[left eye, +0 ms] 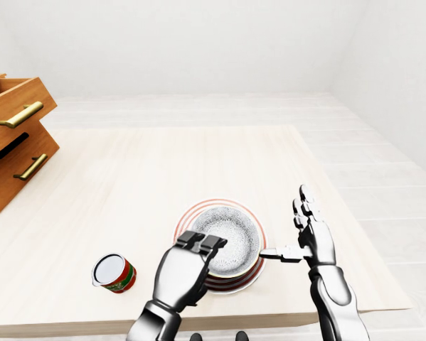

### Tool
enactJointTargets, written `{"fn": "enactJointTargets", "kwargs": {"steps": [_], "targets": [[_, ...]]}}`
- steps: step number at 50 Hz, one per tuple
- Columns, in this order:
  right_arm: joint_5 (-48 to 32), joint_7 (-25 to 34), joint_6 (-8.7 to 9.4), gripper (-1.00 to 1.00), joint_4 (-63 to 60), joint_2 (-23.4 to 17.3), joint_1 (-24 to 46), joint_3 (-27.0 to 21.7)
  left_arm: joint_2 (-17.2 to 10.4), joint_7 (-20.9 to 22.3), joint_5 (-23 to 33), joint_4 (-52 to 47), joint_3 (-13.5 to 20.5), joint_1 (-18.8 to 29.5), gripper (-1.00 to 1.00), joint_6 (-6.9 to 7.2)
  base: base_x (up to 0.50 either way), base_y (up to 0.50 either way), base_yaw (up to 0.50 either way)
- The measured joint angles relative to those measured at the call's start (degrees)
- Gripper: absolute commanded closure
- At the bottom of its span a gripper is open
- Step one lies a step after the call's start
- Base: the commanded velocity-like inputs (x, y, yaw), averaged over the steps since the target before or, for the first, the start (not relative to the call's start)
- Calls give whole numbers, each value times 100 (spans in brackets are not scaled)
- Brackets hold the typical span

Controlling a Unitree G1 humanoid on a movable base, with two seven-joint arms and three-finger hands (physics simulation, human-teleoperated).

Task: Put the bowl on the plate.

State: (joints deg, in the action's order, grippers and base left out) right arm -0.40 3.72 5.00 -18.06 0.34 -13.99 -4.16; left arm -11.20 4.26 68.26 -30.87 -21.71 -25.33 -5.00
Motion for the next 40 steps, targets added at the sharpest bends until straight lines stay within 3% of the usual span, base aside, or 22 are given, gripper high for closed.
{"fn": "enactJointTargets", "kwargs": {"steps": [17,25,30,40], "targets": [[3,17,0,-100,-91,-22,28,-16,138,814,-414,-998,530,-141,-51,0,0,0,0],[-1,26,0,-100,-101,-19,19,-23,275,1218,-611,-1350,865,-85,-65,0,0,0,0],[-5,32,0,-100,-107,-17,11,-26,391,1468,-760,-1521,1106,-40,-85,5,0,0,0],[-13,37,0,-100,-88,-11,-1,-32,701,2124,-1200,-1889,1653,197,-100,227,0,0,0]]}}
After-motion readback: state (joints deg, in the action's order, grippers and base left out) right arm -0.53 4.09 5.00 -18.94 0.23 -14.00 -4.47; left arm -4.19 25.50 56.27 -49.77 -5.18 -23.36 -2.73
